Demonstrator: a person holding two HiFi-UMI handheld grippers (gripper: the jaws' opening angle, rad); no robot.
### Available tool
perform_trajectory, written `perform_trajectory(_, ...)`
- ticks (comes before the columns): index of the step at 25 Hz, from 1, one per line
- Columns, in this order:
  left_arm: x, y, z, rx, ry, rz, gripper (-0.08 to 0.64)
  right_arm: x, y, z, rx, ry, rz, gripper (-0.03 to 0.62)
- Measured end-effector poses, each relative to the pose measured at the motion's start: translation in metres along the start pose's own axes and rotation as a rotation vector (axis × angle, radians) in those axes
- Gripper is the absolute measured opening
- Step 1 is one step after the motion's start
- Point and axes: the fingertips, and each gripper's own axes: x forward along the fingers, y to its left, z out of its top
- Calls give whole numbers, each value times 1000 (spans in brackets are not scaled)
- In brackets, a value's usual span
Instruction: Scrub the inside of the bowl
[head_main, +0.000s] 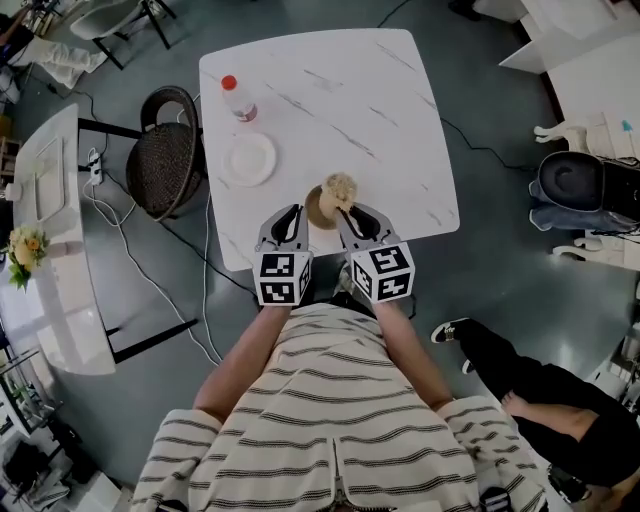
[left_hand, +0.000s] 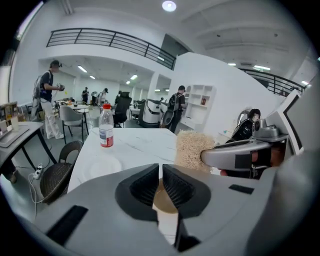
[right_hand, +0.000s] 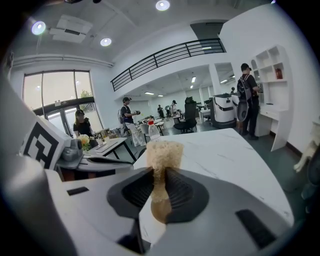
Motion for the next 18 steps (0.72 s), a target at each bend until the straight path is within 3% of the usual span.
perform_trajectory(18,35,7,-73,-131,211,-27,46,20,-9,-48,16,113,-11,78)
